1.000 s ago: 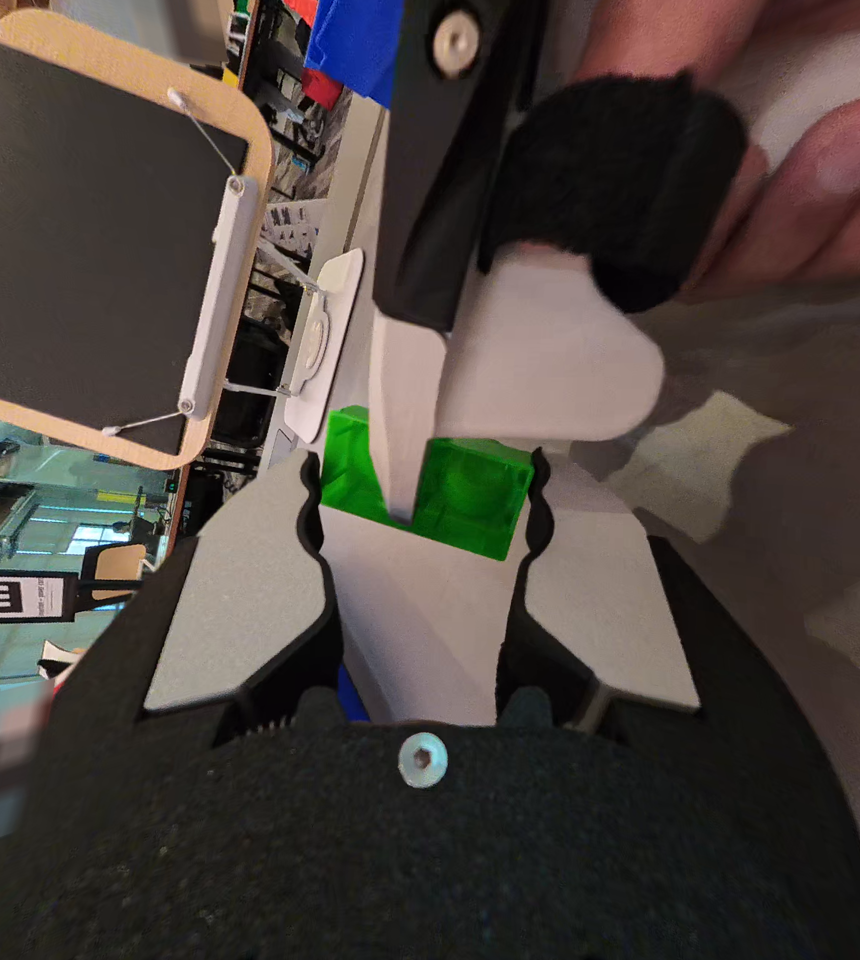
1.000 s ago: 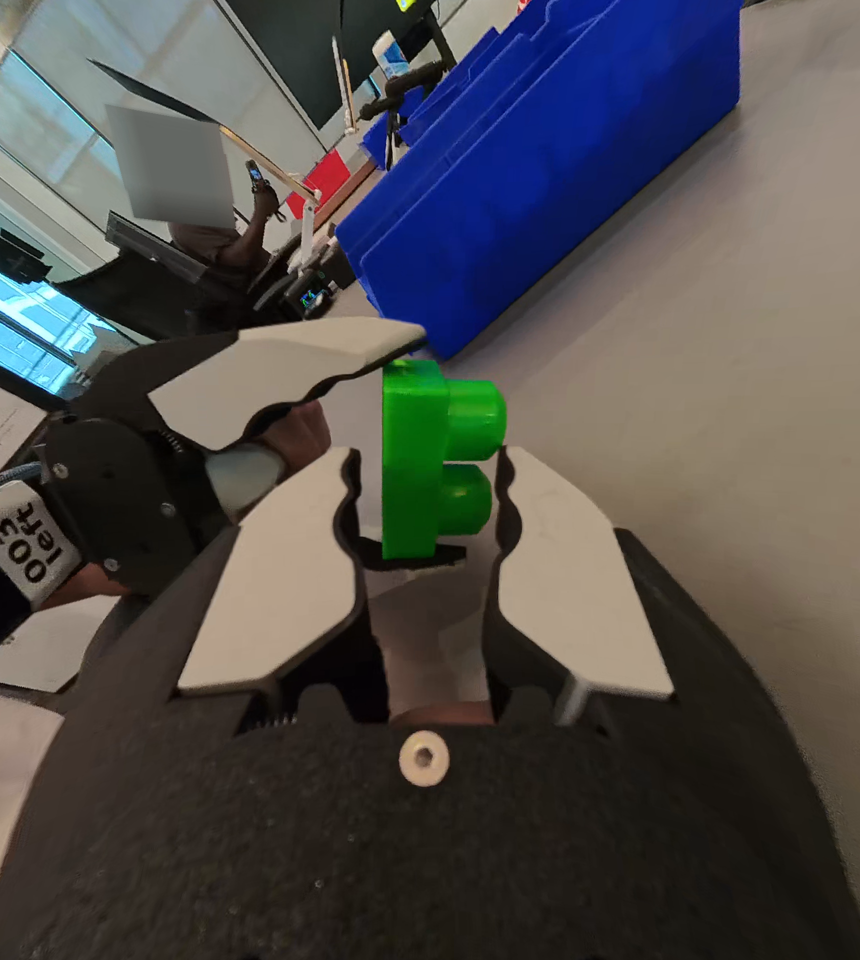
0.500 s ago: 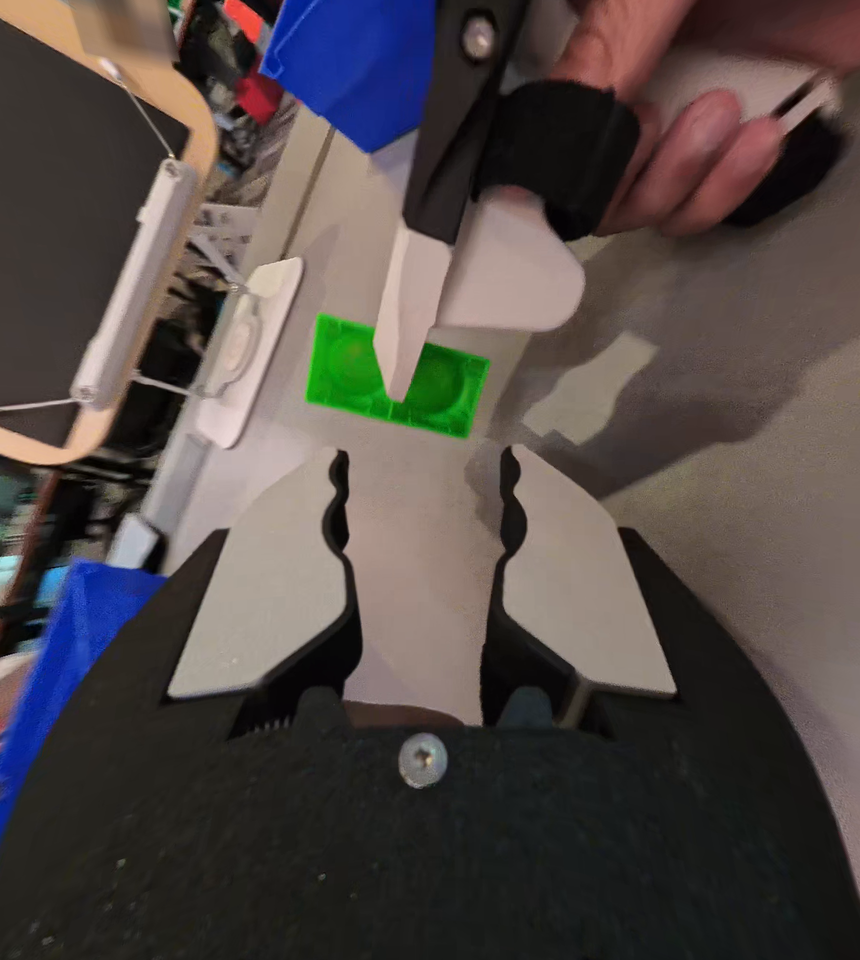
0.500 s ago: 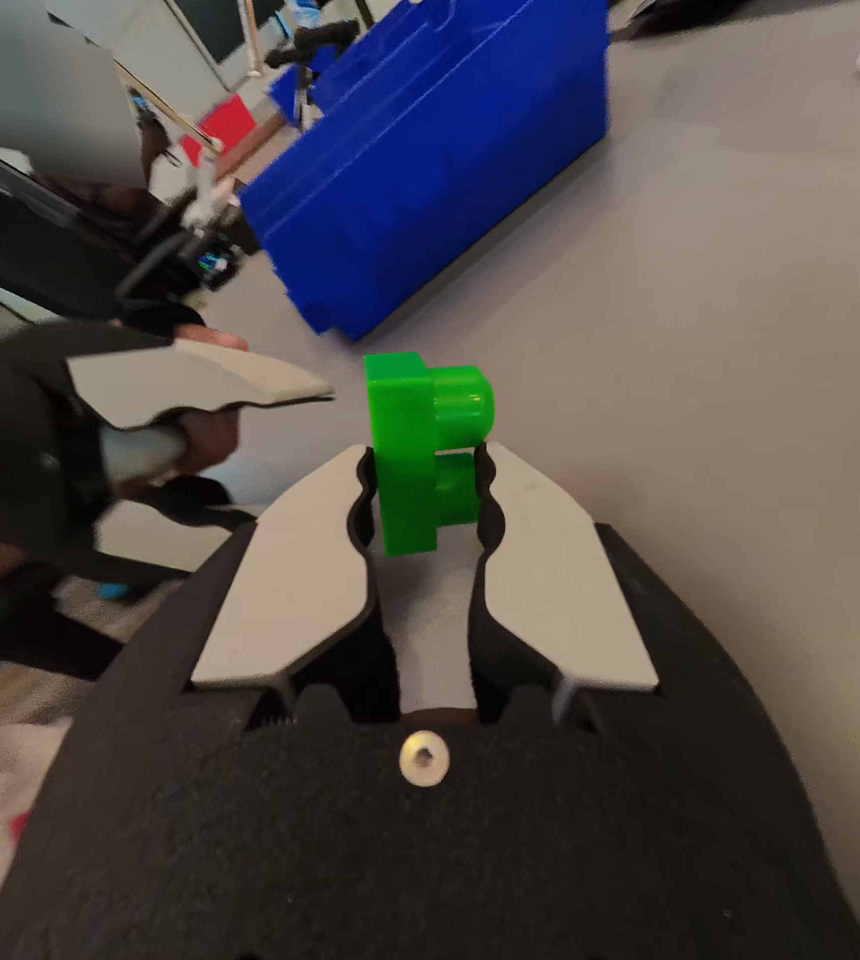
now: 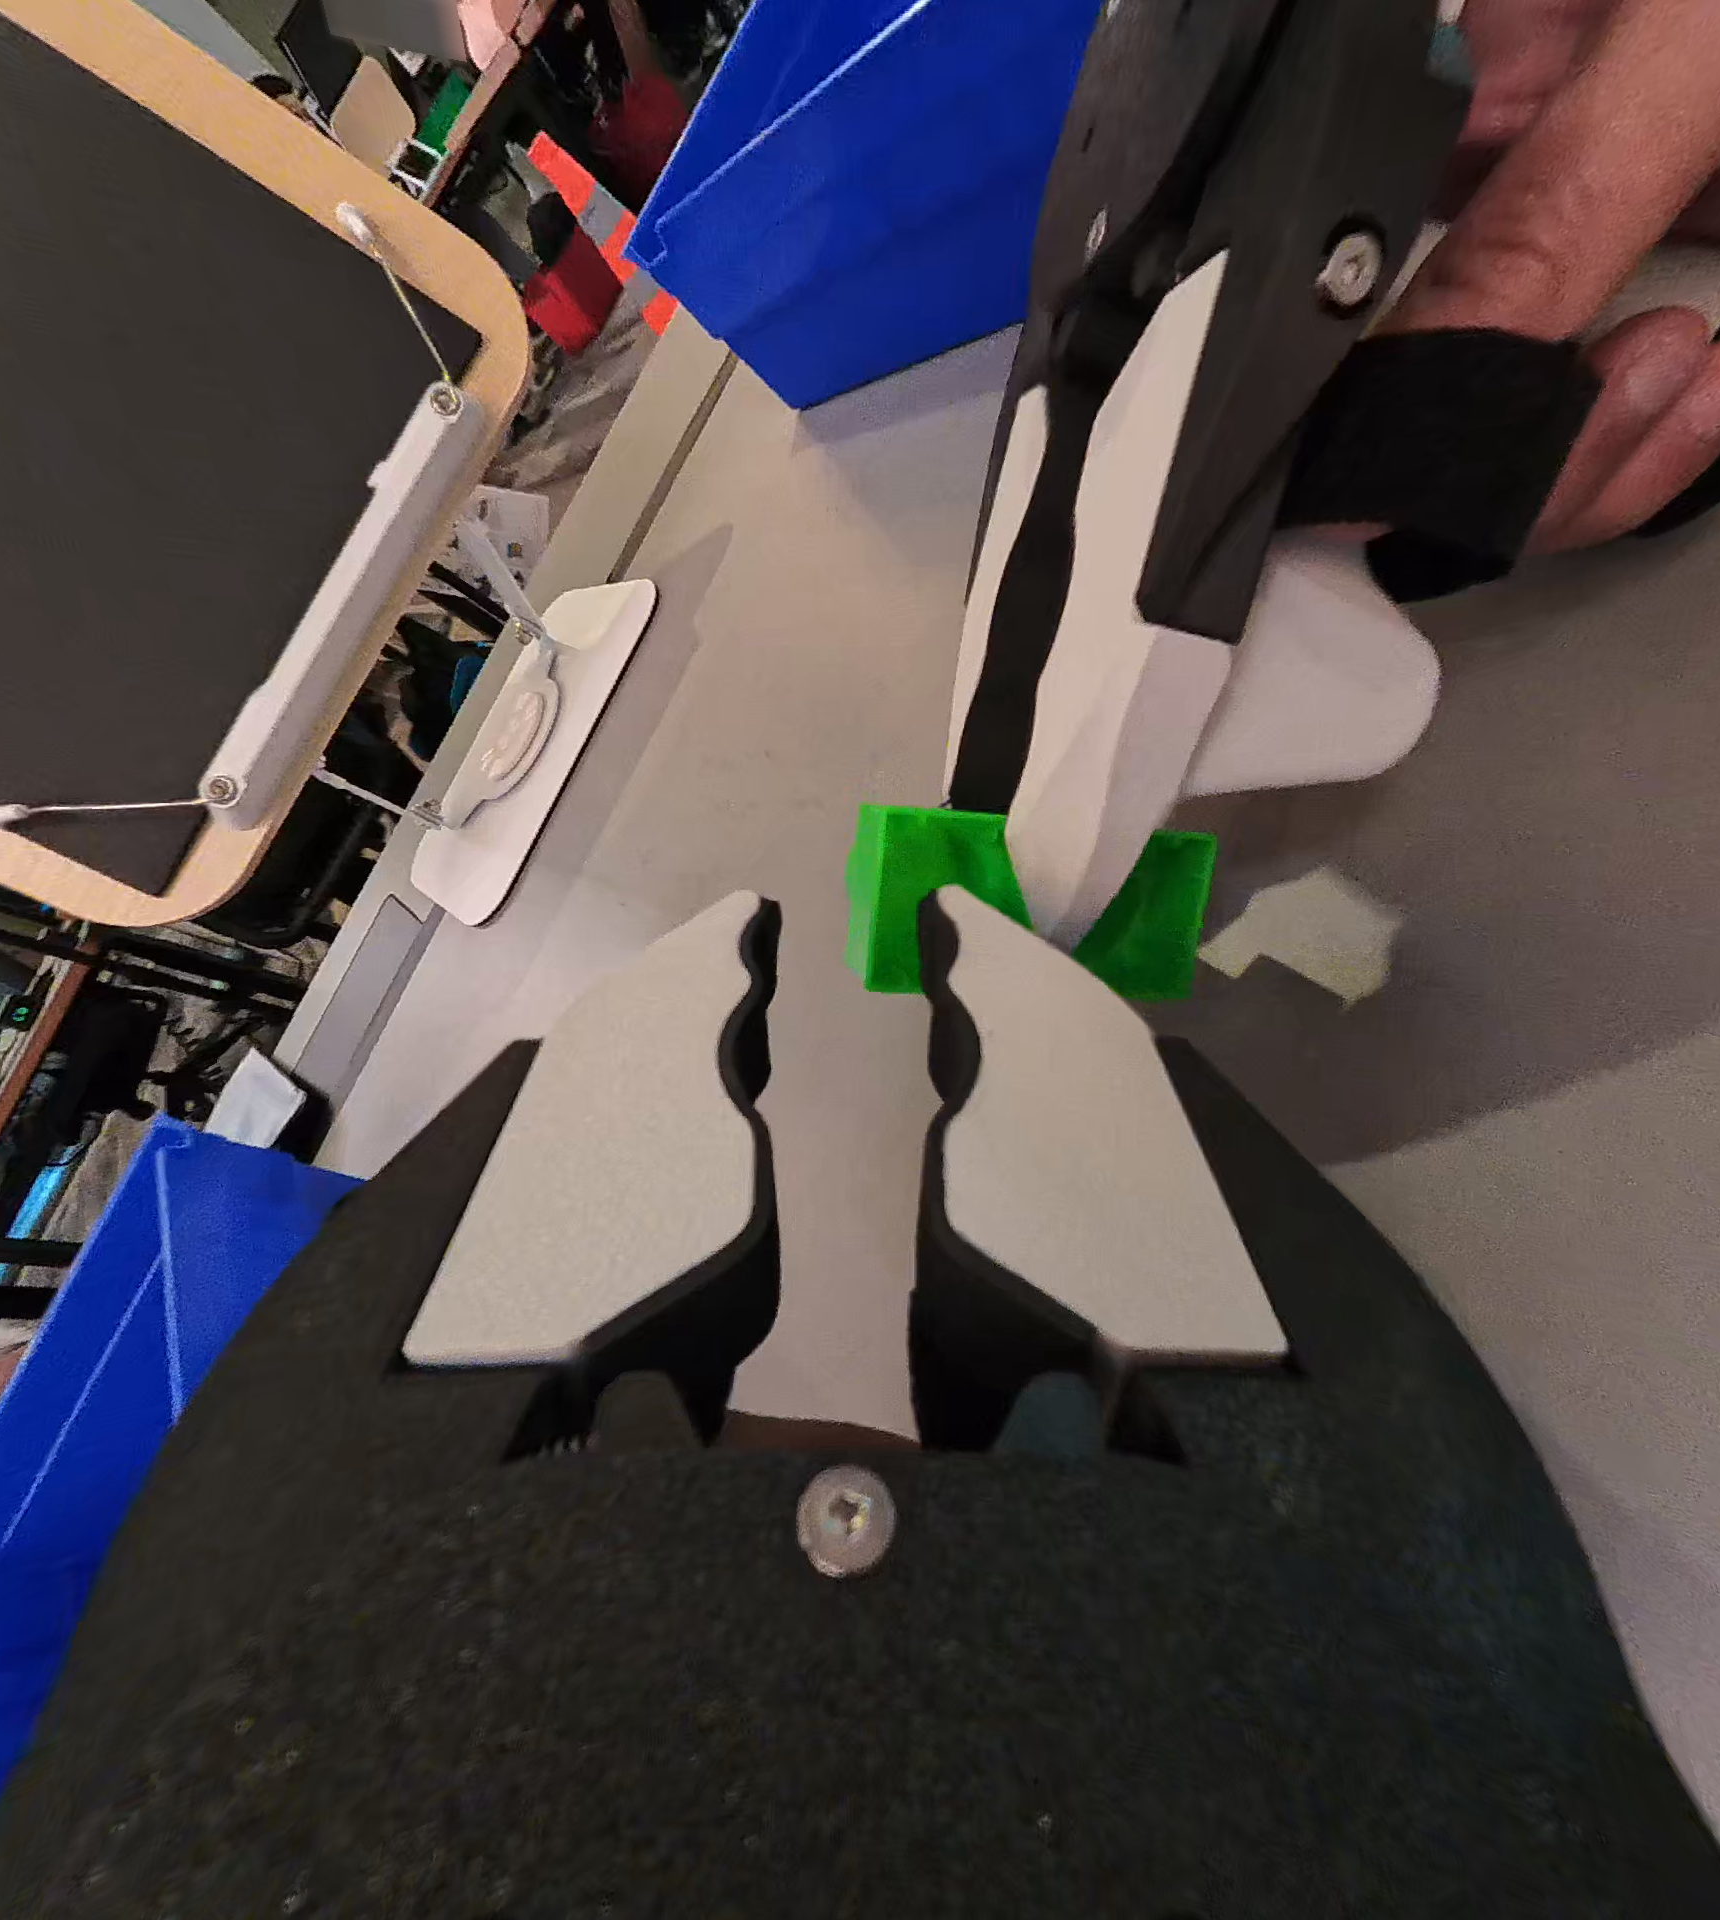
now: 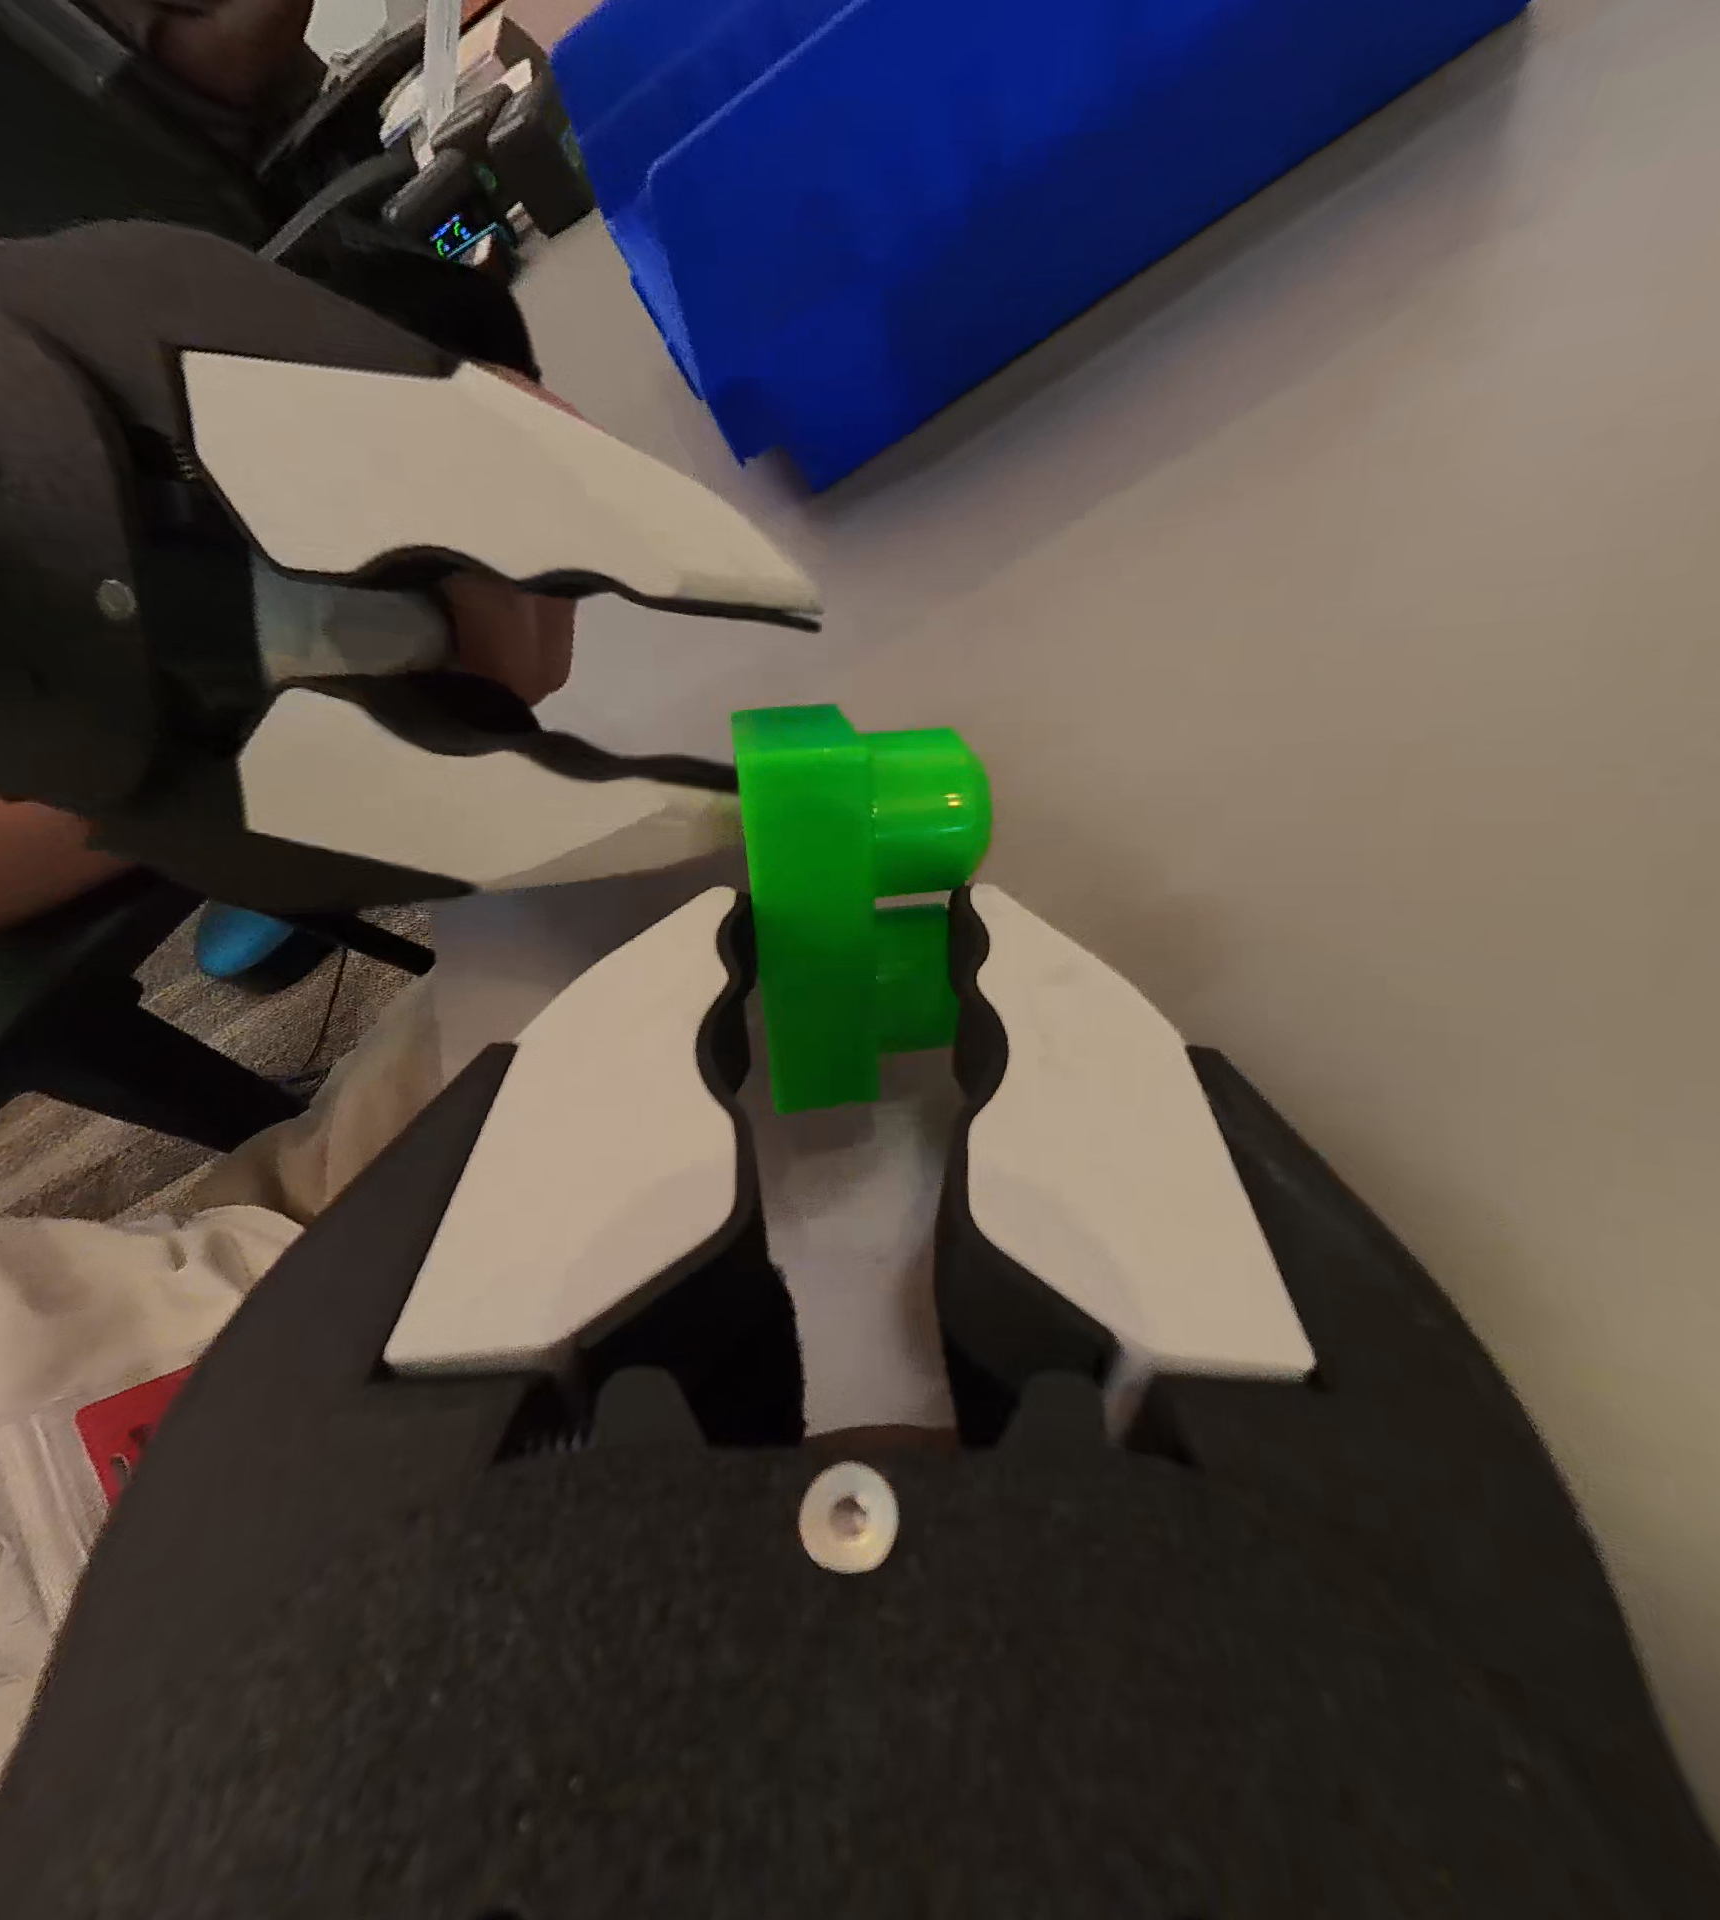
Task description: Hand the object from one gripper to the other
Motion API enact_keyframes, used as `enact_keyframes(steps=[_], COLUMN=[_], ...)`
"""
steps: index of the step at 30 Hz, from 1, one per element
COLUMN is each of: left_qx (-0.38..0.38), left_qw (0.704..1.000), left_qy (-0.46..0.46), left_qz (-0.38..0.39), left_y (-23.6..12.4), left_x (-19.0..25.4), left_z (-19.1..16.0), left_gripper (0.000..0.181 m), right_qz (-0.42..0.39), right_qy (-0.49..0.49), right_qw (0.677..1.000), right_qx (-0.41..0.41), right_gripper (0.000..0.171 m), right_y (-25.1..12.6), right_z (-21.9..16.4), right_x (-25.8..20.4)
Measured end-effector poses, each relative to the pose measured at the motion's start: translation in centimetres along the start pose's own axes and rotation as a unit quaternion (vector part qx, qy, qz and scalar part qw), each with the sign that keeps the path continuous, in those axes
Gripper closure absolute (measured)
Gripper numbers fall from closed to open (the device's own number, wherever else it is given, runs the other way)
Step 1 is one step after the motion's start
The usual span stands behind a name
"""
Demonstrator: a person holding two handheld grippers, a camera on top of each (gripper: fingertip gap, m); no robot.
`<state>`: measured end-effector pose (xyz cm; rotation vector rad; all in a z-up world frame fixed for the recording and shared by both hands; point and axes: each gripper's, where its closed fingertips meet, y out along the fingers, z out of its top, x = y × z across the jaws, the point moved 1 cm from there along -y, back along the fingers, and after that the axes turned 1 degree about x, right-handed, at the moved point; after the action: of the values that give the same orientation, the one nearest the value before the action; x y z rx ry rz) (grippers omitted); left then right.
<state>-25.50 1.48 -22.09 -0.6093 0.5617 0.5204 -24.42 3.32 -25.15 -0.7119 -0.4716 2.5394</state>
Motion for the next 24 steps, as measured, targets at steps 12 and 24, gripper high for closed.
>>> enact_keyframes(steps=[12, 24], left_qx=[-0.023, -0.045], left_qw=[0.998, 0.92], left_qy=[-0.033, -0.39], left_qz=[0.047, 0.007], left_y=[-0.3, -0.7], left_x=[-2.5, -5.0], left_z=[-0.7, -3.3], left_gripper=[0.179, 0.179], right_qz=[-0.026, -0.34], right_qy=[-0.071, -0.543], right_qw=[0.995, 0.761], right_qx=[0.058, 0.103], right_gripper=[0.123, 0.105], right_y=[-0.8, -1.5], right_z=[1.1, 4.1], right_x=[0.1, -1.9])
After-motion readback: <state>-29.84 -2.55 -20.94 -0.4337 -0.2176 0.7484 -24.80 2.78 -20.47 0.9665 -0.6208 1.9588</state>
